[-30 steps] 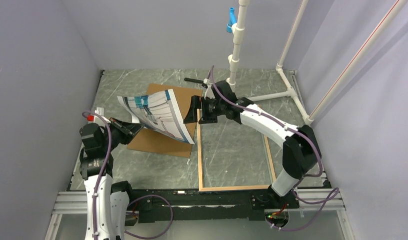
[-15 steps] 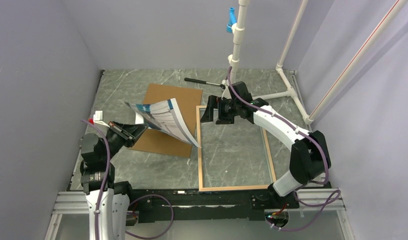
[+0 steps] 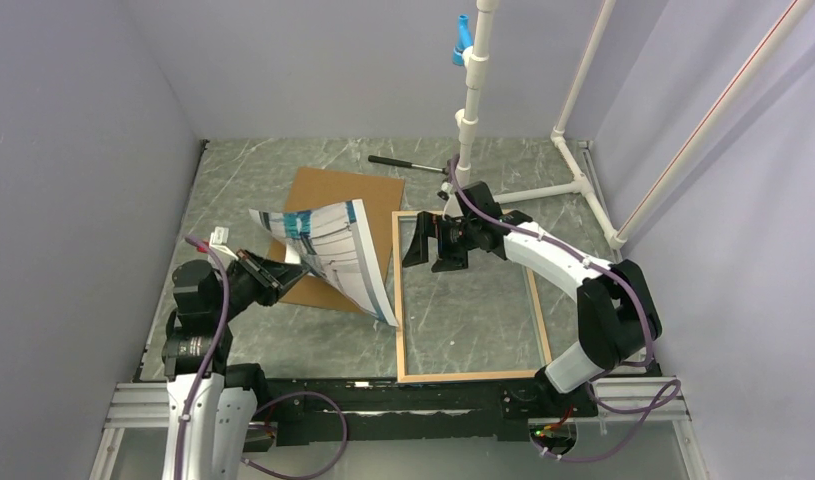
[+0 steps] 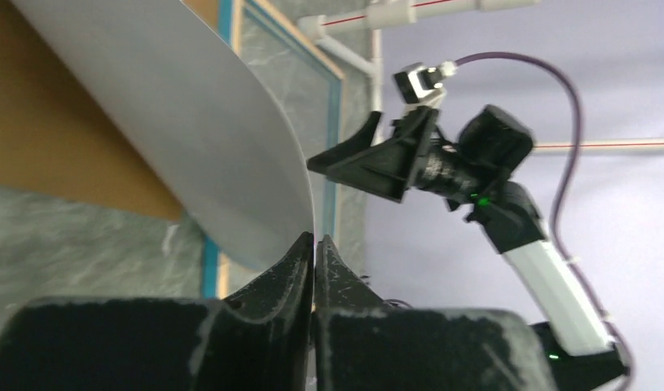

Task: Put the photo into the frame
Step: Move the photo to the center of the board.

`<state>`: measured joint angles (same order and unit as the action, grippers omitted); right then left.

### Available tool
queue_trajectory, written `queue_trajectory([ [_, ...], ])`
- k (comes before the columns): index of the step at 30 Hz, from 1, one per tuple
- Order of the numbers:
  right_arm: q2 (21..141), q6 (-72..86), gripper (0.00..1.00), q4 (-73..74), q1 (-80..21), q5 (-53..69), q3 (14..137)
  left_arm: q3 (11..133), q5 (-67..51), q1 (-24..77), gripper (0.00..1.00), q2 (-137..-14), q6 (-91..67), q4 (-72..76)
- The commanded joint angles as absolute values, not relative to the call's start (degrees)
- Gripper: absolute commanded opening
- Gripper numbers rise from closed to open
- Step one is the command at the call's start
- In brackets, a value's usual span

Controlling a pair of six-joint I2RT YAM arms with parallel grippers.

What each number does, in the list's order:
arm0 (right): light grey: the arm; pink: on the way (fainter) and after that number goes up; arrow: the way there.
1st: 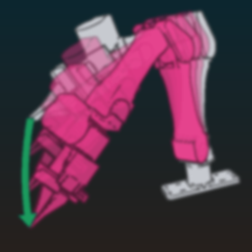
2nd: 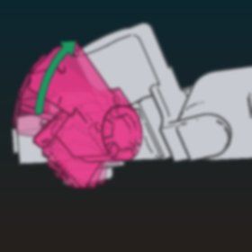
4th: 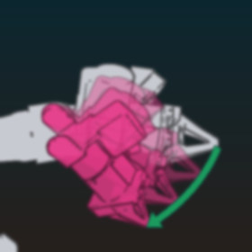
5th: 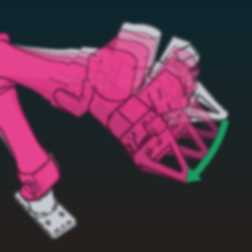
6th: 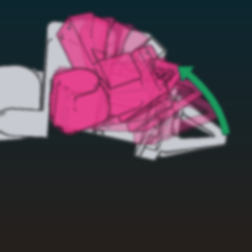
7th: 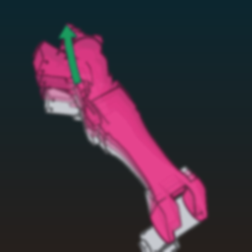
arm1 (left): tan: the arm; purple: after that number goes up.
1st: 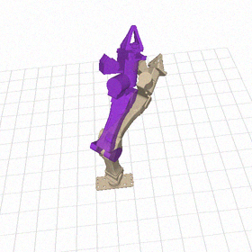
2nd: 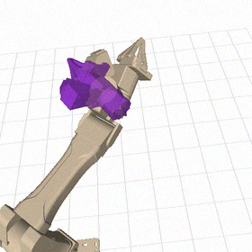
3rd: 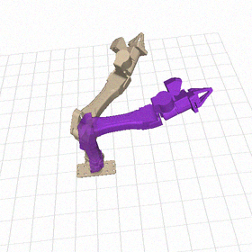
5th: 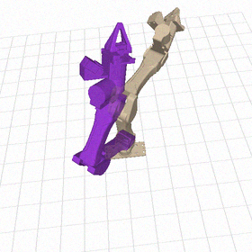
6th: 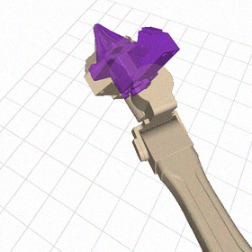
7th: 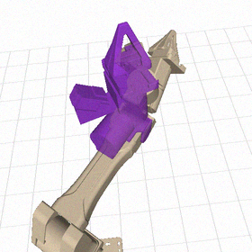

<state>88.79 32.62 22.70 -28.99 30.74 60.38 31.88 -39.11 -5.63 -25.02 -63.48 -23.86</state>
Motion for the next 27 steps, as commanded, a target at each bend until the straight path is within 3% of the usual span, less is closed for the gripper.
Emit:
queue_trajectory([
  [1, 86.8, 32.5, 1.0, 21.7, -30.1, 31.2, 60.5, 36.5, -32.1, -5.3, 0.14, -22.8, -52.6, -40.0],
  [4, 88.2, 30.7, 1.0, 24.2, -32.4, 28.7, 62.5, 38.4, -28.0, -5.3, 0.66, -22.4, -49.1, -46.8],
  [7, 89.5, 29.7, 1.0, 25.9, -34.4, 26.6, 64.2, 41.4, -21.7, -5.3, 0.94, -22.2, -45.7, -53.4],
  [8, 89.7, 29.5, 1.0, 26.4, -35.1, 25.8, 64.7, 42.6, -19.2, -5.3, 0.99, -22.3, -44.6, -55.4],
  [12, 90.9, 29.1, 1.0, 27.5, -37.6, 23.6, 66.6, 47.2, -12.0, -5.3, 0.99, -23.6, -41.1, -58.8],
  [16, 92.9, 29.1, 0.99, 28.0, -39.9, 22.3, 68.6, 47.8, -12.5, -5.3, 0.99, -27.3, -38.5, -57.1],
  [23, 97.8, 29.4, 1.0, 29.1, -44.3, 18.5, 72.8, 41.2, -17.6, -5.3, 0.99, -33.5, -37.8, -49.7],
  [27, 101.5, 29.7, 0.99, 29.4, -46.6, 17.3, 76.2, 36.0, -17.3, -5.3, 0.94, -35.1, -37.8, -45.8],
])
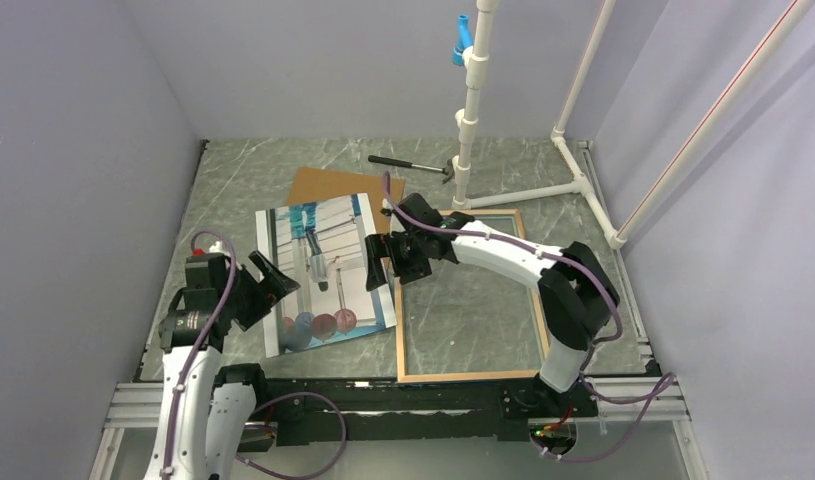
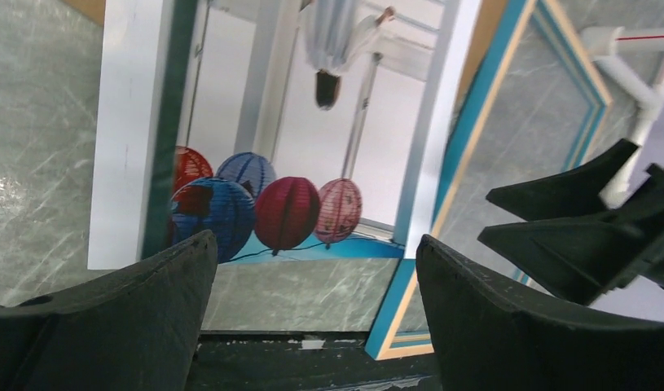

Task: Put the photo into the frame
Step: Move the photo to the center of the board.

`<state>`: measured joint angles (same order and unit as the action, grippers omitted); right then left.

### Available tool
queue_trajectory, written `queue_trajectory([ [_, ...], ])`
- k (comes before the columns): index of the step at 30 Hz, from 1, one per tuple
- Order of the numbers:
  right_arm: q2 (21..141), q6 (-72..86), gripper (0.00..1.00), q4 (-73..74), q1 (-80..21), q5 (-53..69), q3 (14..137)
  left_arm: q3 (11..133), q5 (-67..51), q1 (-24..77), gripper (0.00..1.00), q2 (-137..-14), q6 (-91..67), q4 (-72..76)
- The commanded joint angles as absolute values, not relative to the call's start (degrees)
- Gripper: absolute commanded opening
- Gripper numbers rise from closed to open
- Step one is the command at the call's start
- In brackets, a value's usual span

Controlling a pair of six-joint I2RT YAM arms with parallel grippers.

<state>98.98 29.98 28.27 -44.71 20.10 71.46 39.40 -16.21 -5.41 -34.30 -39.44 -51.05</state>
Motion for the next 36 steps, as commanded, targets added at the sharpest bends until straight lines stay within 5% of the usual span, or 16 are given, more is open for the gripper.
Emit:
queue_trajectory([
  [1, 102.5, 29.8, 0.99, 29.7, -47.1, 17.0, 77.1, 34.7, -16.7, -5.3, 0.91, -35.5, -37.5, -44.6],
  [5, 107.5, 30.3, 0.99, 32.6, -48.5, 15.5, 82.2, 31.7, -16.8, -4.6, 0.82, -39.7, -38.1, -39.3],
  [19, 117.1, 31.6, 1.0, 42.1, -50.5, 3.0, 91.0, 25.2, -7.9, -3.9, 0.84, -55.1, -39.2, -31.1],
  [36, 121.8, 34.0, 1.0, 36.4, -50.6, 9.6, 89.4, 24.1, -8.0, -3.9, 0.83, -56.9, -38.8, -29.7],
])
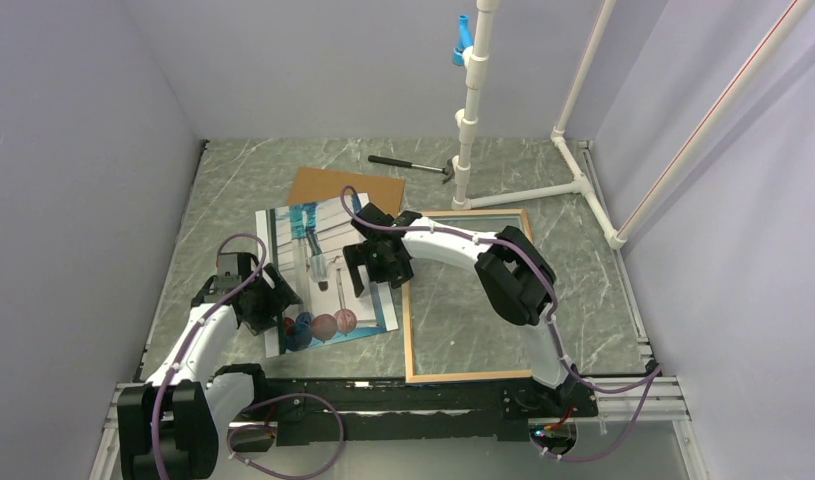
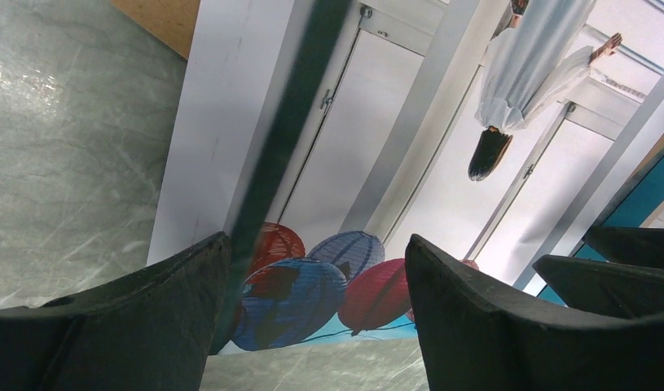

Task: Put the photo into the frame
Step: Move the photo to the center of the board.

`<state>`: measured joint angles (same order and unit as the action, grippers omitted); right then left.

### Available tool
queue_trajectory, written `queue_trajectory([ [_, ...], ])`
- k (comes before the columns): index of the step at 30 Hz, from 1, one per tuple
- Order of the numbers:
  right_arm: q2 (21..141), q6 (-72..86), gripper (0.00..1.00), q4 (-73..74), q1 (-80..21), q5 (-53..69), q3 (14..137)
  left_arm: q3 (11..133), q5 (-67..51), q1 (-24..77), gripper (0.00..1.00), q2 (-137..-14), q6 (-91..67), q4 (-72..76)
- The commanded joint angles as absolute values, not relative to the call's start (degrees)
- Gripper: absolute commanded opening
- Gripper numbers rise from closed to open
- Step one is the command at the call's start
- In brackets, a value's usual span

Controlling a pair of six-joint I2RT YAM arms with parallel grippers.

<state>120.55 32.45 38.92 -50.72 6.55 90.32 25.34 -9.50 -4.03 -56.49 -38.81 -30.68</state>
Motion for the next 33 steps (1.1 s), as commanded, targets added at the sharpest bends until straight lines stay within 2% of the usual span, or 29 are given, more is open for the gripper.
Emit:
queue_trajectory([
  [1, 121.4, 34.4, 1.0, 35.3, -50.4, 10.9, 88.7, 24.1, -8.2, -3.8, 0.83, -56.9, -38.8, -29.5],
  [12, 110.7, 40.2, 0.98, 19.0, -47.2, 21.5, 75.8, 23.7, -9.3, -3.8, 0.81, -56.8, -38.5, -28.6],
  [20, 106.2, 41.8, 0.93, 15.2, -46.4, 24.6, 72.6, 23.5, -9.5, -3.7, 0.81, -56.7, -38.4, -28.4],
  [29, 103.6, 43.7, 0.85, 10.5, -45.9, 25.7, 69.5, 23.5, -9.8, -3.7, 0.8, -56.7, -38.3, -28.1],
  [33, 104.5, 45.4, 0.77, 6.9, -45.5, 26.7, 67.2, 23.4, -10.1, -3.7, 0.79, -56.5, -38.2, -28.0],
])
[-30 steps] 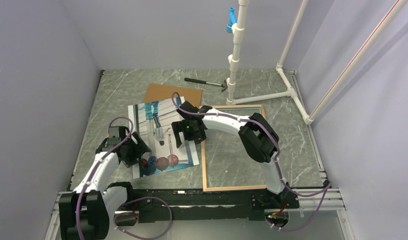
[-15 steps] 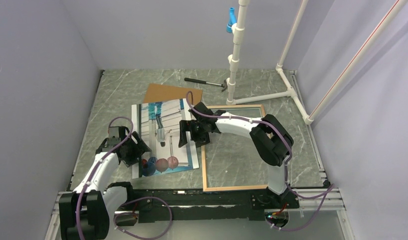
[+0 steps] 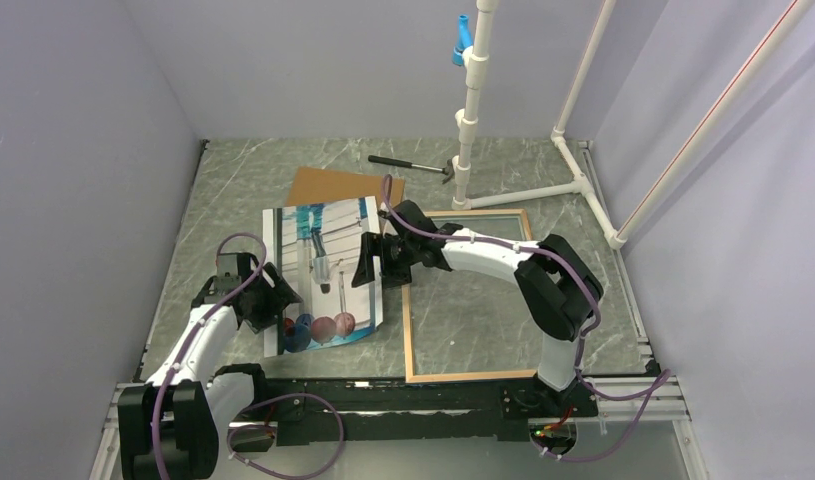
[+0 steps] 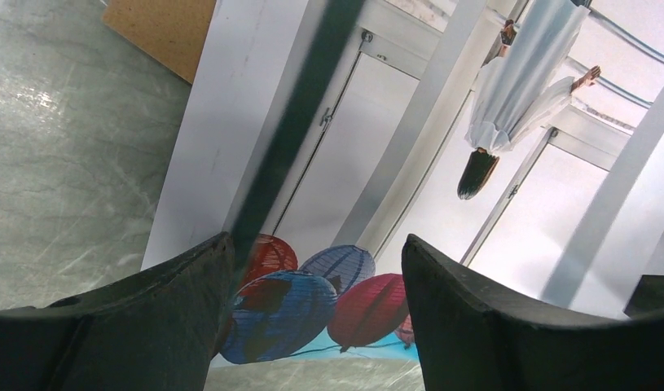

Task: Put the photo into the frame
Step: Move the photo to the center of the board.

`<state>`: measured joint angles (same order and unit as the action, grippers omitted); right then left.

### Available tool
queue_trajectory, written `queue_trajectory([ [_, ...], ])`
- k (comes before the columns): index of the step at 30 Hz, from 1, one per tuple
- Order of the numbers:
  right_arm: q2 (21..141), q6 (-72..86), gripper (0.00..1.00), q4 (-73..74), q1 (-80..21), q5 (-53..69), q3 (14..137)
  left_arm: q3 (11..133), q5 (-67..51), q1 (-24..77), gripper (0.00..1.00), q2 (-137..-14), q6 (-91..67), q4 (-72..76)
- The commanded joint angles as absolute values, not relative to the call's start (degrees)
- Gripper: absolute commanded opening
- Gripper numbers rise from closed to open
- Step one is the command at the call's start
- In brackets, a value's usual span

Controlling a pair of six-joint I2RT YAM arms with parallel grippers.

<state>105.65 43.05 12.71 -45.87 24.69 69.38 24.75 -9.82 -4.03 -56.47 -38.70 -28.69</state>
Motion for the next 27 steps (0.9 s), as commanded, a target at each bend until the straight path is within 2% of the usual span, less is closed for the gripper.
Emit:
queue_trajectory([
  [1, 105.0, 45.6, 0.76, 6.6, -45.4, 26.9, 66.8, 23.5, -10.2, -3.7, 0.79, -56.5, -38.3, -28.1],
  [7, 106.0, 46.7, 0.65, 4.3, -44.8, 26.9, 65.4, 23.4, -10.5, -3.7, 0.79, -56.0, -38.2, -28.1],
  [11, 105.1, 45.9, 0.52, 5.4, -44.7, 26.3, 65.6, 23.6, -10.8, -3.7, 0.79, -55.5, -38.1, -28.1],
  [13, 104.2, 45.3, 0.36, 6.3, -44.6, 25.7, 65.6, 23.6, -11.3, -3.6, 0.8, -54.9, -38.0, -28.0],
  [14, 103.7, 45.0, 0.2, 6.8, -44.5, 25.2, 65.7, 23.7, -11.5, -3.7, 0.8, -54.4, -37.9, -28.1],
  [16, 102.7, 44.5, 0.02, 7.9, -44.5, 24.5, 65.7, 23.9, -12.4, -3.6, 0.82, -53.1, -37.8, -28.0],
  [22, 97.6, 42.4, 0.0, 11.6, -43.9, 21.7, 62.8, 25.9, -15.2, -3.5, 0.9, -48.7, -37.0, -29.0],
  [27, 87.1, 40.4, 0.0, 15.8, -43.2, 17.3, 54.2, 27.6, -15.2, -3.5, 0.93, -47.1, -36.4, -30.4],
])
